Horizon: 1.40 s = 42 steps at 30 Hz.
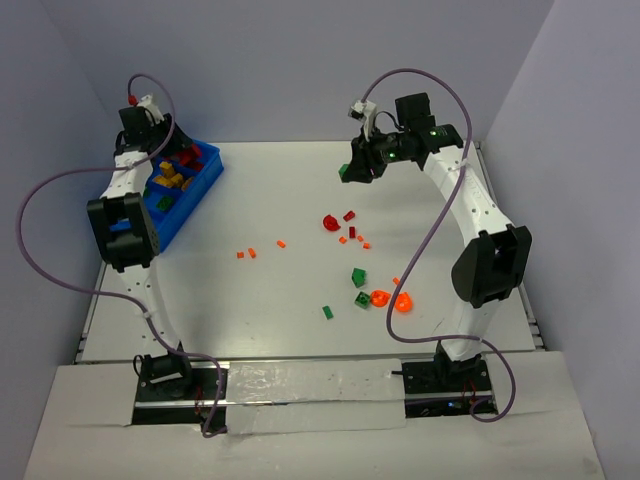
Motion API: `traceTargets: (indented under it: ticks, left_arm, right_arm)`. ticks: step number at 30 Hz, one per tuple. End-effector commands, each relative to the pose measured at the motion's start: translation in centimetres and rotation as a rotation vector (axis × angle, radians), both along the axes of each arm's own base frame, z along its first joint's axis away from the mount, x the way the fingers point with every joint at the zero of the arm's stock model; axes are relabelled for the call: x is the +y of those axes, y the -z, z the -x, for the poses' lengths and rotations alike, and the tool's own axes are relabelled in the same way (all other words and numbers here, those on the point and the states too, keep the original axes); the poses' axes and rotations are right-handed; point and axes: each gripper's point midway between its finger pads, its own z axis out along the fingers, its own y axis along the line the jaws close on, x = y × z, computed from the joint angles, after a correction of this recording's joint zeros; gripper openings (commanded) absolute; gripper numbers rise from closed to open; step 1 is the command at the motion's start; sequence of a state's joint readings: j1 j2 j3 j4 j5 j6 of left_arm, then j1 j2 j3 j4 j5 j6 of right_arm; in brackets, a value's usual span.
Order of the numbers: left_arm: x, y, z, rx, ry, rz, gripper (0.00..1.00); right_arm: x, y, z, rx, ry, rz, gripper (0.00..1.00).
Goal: Sort the legos into containers by color
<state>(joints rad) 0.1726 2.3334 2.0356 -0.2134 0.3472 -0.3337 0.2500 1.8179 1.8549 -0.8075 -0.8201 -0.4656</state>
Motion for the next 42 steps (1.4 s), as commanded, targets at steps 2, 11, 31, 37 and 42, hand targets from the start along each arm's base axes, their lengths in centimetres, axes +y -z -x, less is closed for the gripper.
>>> traceTargets:
  ticks: [2,11,31,37,42]
  left_arm:
    - [0.3,-4.2,-1.2,-0.105,0.017,0.002,0.7]
    - [-6.0,-14.7,4.5,-0.303,0.366,0.123,0.71]
    - [-25.3,-18.7,22.2,-0.151,0.966,0.345,0.73]
    - [-26.4,-17.1,23.0,-0.103,1.004,0.299,0.73]
    - [-26.9,-17.0,23.1,-0.081,1.015,0.333,0.73]
  right_arm:
    - [1.3,-3.2,-0.9,-0.097,-0.002,-0.039,0.0]
    - [5.5,-5.5,-2.1,-0.235,-0.001,-0.132,0.0]
    - [15.2,-7.1,-1.4,-0.569,-0.07,-0.16,0.0]
    - [15.4,-7.2,-1.1,-0.579,-0.071,-0.155,0.0]
    - [15.7,-7.4,-0.9,-0.589,-0.077,-0.161,0.0]
